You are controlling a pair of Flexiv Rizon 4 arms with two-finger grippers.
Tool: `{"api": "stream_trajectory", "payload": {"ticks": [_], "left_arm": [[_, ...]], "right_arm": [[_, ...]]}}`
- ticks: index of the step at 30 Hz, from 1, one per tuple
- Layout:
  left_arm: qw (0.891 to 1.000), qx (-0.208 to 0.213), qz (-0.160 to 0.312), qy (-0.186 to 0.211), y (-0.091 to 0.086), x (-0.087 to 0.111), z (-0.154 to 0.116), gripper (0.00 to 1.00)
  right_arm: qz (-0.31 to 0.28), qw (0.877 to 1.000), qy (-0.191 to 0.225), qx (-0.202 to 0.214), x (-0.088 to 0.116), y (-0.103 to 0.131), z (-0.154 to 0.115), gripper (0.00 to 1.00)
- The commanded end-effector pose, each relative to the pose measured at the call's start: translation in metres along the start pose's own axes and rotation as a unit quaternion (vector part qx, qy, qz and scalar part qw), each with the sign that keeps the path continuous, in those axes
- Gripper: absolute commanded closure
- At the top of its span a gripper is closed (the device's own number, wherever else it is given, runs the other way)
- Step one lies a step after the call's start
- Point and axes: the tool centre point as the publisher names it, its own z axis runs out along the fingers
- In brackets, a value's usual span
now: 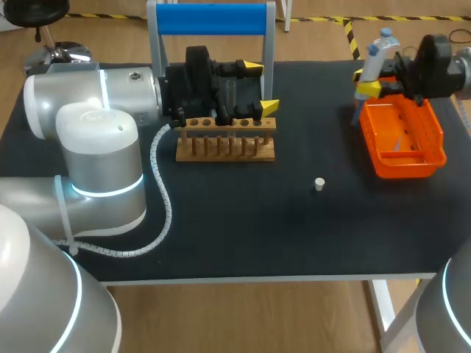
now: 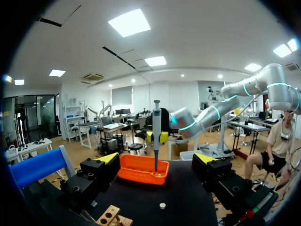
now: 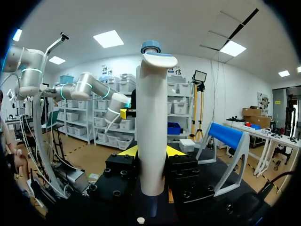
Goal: Invert the test tube, pick up the pipette, mount the tip to pipette, aspirate from beaker and dispense into the tube, eject the tip, return the pipette, and cap with the stopper.
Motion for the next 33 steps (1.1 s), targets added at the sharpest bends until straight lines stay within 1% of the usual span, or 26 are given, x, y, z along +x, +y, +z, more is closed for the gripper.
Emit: {"api": "stream_trajectory", "payload": {"ticks": [1, 7, 14, 23, 33], "left_arm": [[1.0, 0.002, 0.0, -0.002, 0.001, 0.001, 0.001, 0.0], [1.0, 0.002, 0.0, -0.002, 0.001, 0.001, 0.001, 0.0], [1.0, 0.002, 0.0, -0.002, 0.001, 0.001, 0.001, 0.0], [1.0, 0.002, 0.0, -0.002, 0.001, 0.001, 0.001, 0.0], [1.0, 0.002, 0.0, -0.002, 0.001, 0.001, 0.001, 0.0]], "right_arm": [[0.001, 1.0, 0.009, -0.002, -0.005, -0.004, 0.026, 1.0], [-0.008, 0.999, 0.034, -0.004, -0.006, -0.008, 0.054, 1.0], [-0.01, 0.999, 0.049, -0.007, -0.006, -0.011, 0.083, 1.0], [-0.006, 0.998, 0.061, -0.002, 0.003, -0.014, 0.117, 1.0], [-0.007, 0.997, 0.075, -0.006, 0.013, -0.01, 0.153, 1.0]]}}
